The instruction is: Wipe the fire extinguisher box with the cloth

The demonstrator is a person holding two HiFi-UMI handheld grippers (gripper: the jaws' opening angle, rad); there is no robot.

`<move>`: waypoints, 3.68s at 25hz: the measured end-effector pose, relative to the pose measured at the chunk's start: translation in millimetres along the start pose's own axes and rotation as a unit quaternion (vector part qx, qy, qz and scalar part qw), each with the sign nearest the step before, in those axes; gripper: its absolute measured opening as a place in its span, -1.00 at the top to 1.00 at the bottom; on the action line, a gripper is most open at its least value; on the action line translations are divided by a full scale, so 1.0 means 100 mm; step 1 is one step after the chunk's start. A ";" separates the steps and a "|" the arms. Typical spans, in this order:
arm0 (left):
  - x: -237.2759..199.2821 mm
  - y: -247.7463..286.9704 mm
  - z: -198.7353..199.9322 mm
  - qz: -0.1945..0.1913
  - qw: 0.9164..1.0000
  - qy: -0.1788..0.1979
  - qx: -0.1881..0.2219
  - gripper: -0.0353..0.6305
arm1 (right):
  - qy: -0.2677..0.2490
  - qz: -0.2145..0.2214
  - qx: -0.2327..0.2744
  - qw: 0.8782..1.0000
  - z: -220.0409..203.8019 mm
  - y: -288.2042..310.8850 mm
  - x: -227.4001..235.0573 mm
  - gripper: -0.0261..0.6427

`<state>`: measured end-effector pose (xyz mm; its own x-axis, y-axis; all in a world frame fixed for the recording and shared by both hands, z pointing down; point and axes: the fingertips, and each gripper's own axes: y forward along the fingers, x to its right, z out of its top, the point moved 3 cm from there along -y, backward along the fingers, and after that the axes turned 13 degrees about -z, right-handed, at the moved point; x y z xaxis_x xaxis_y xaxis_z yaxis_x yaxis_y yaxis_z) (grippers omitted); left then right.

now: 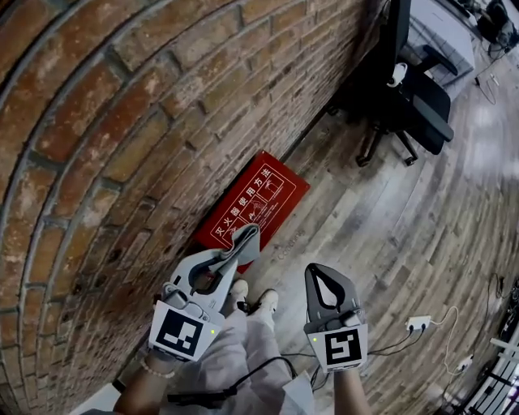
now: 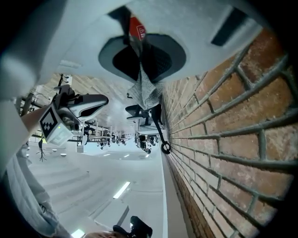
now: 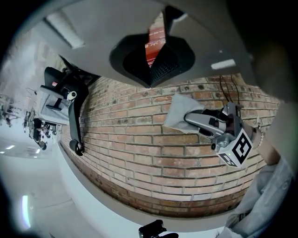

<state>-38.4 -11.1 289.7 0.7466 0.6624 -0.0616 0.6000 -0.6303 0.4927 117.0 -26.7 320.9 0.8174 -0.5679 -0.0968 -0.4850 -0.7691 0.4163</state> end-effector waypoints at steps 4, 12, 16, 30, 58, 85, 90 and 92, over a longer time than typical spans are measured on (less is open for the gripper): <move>-0.18 0.25 -0.14 -0.001 1.000 -0.006 0.003 0.85 | 0.011 -0.011 -0.008 1.000 -0.13 0.28 0.03 0.89; -0.51 0.70 -0.30 0.012 0.999 -0.037 0.020 0.85 | 0.016 -0.016 -0.010 1.000 -0.28 0.64 0.06 0.89; -0.62 0.95 -0.44 -0.002 0.997 -0.069 0.025 0.85 | 0.012 -0.006 -0.008 1.000 -0.37 0.82 0.07 0.89; -1.34 1.78 -0.72 0.028 0.985 -0.171 0.024 0.85 | -0.043 0.018 0.000 0.999 -0.48 1.29 0.18 0.89; -1.98 2.79 -1.40 0.078 0.955 -0.268 -0.099 0.85 | -0.024 -0.002 -0.035 0.999 -0.95 1.35 0.20 0.89; -2.03 2.71 -1.63 0.115 0.946 -0.272 -0.136 0.85 | -0.018 0.003 -0.048 0.999 -1.03 1.37 0.17 0.89; -1.99 2.66 -1.66 0.112 0.947 -0.268 -0.134 0.85 | -0.020 0.004 -0.051 0.999 -1.05 1.37 0.14 0.89; -1.97 2.63 -1.68 0.110 0.948 -0.268 -0.133 0.85 | -0.019 0.005 -0.053 0.998 -1.06 1.37 0.12 0.89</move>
<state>-75.6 -239.5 577.1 0.9268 0.1808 -0.3292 0.3723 -0.5579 0.7418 93.2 -107.4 472.8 0.7987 -0.5885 -0.1255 -0.4566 -0.7285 0.5107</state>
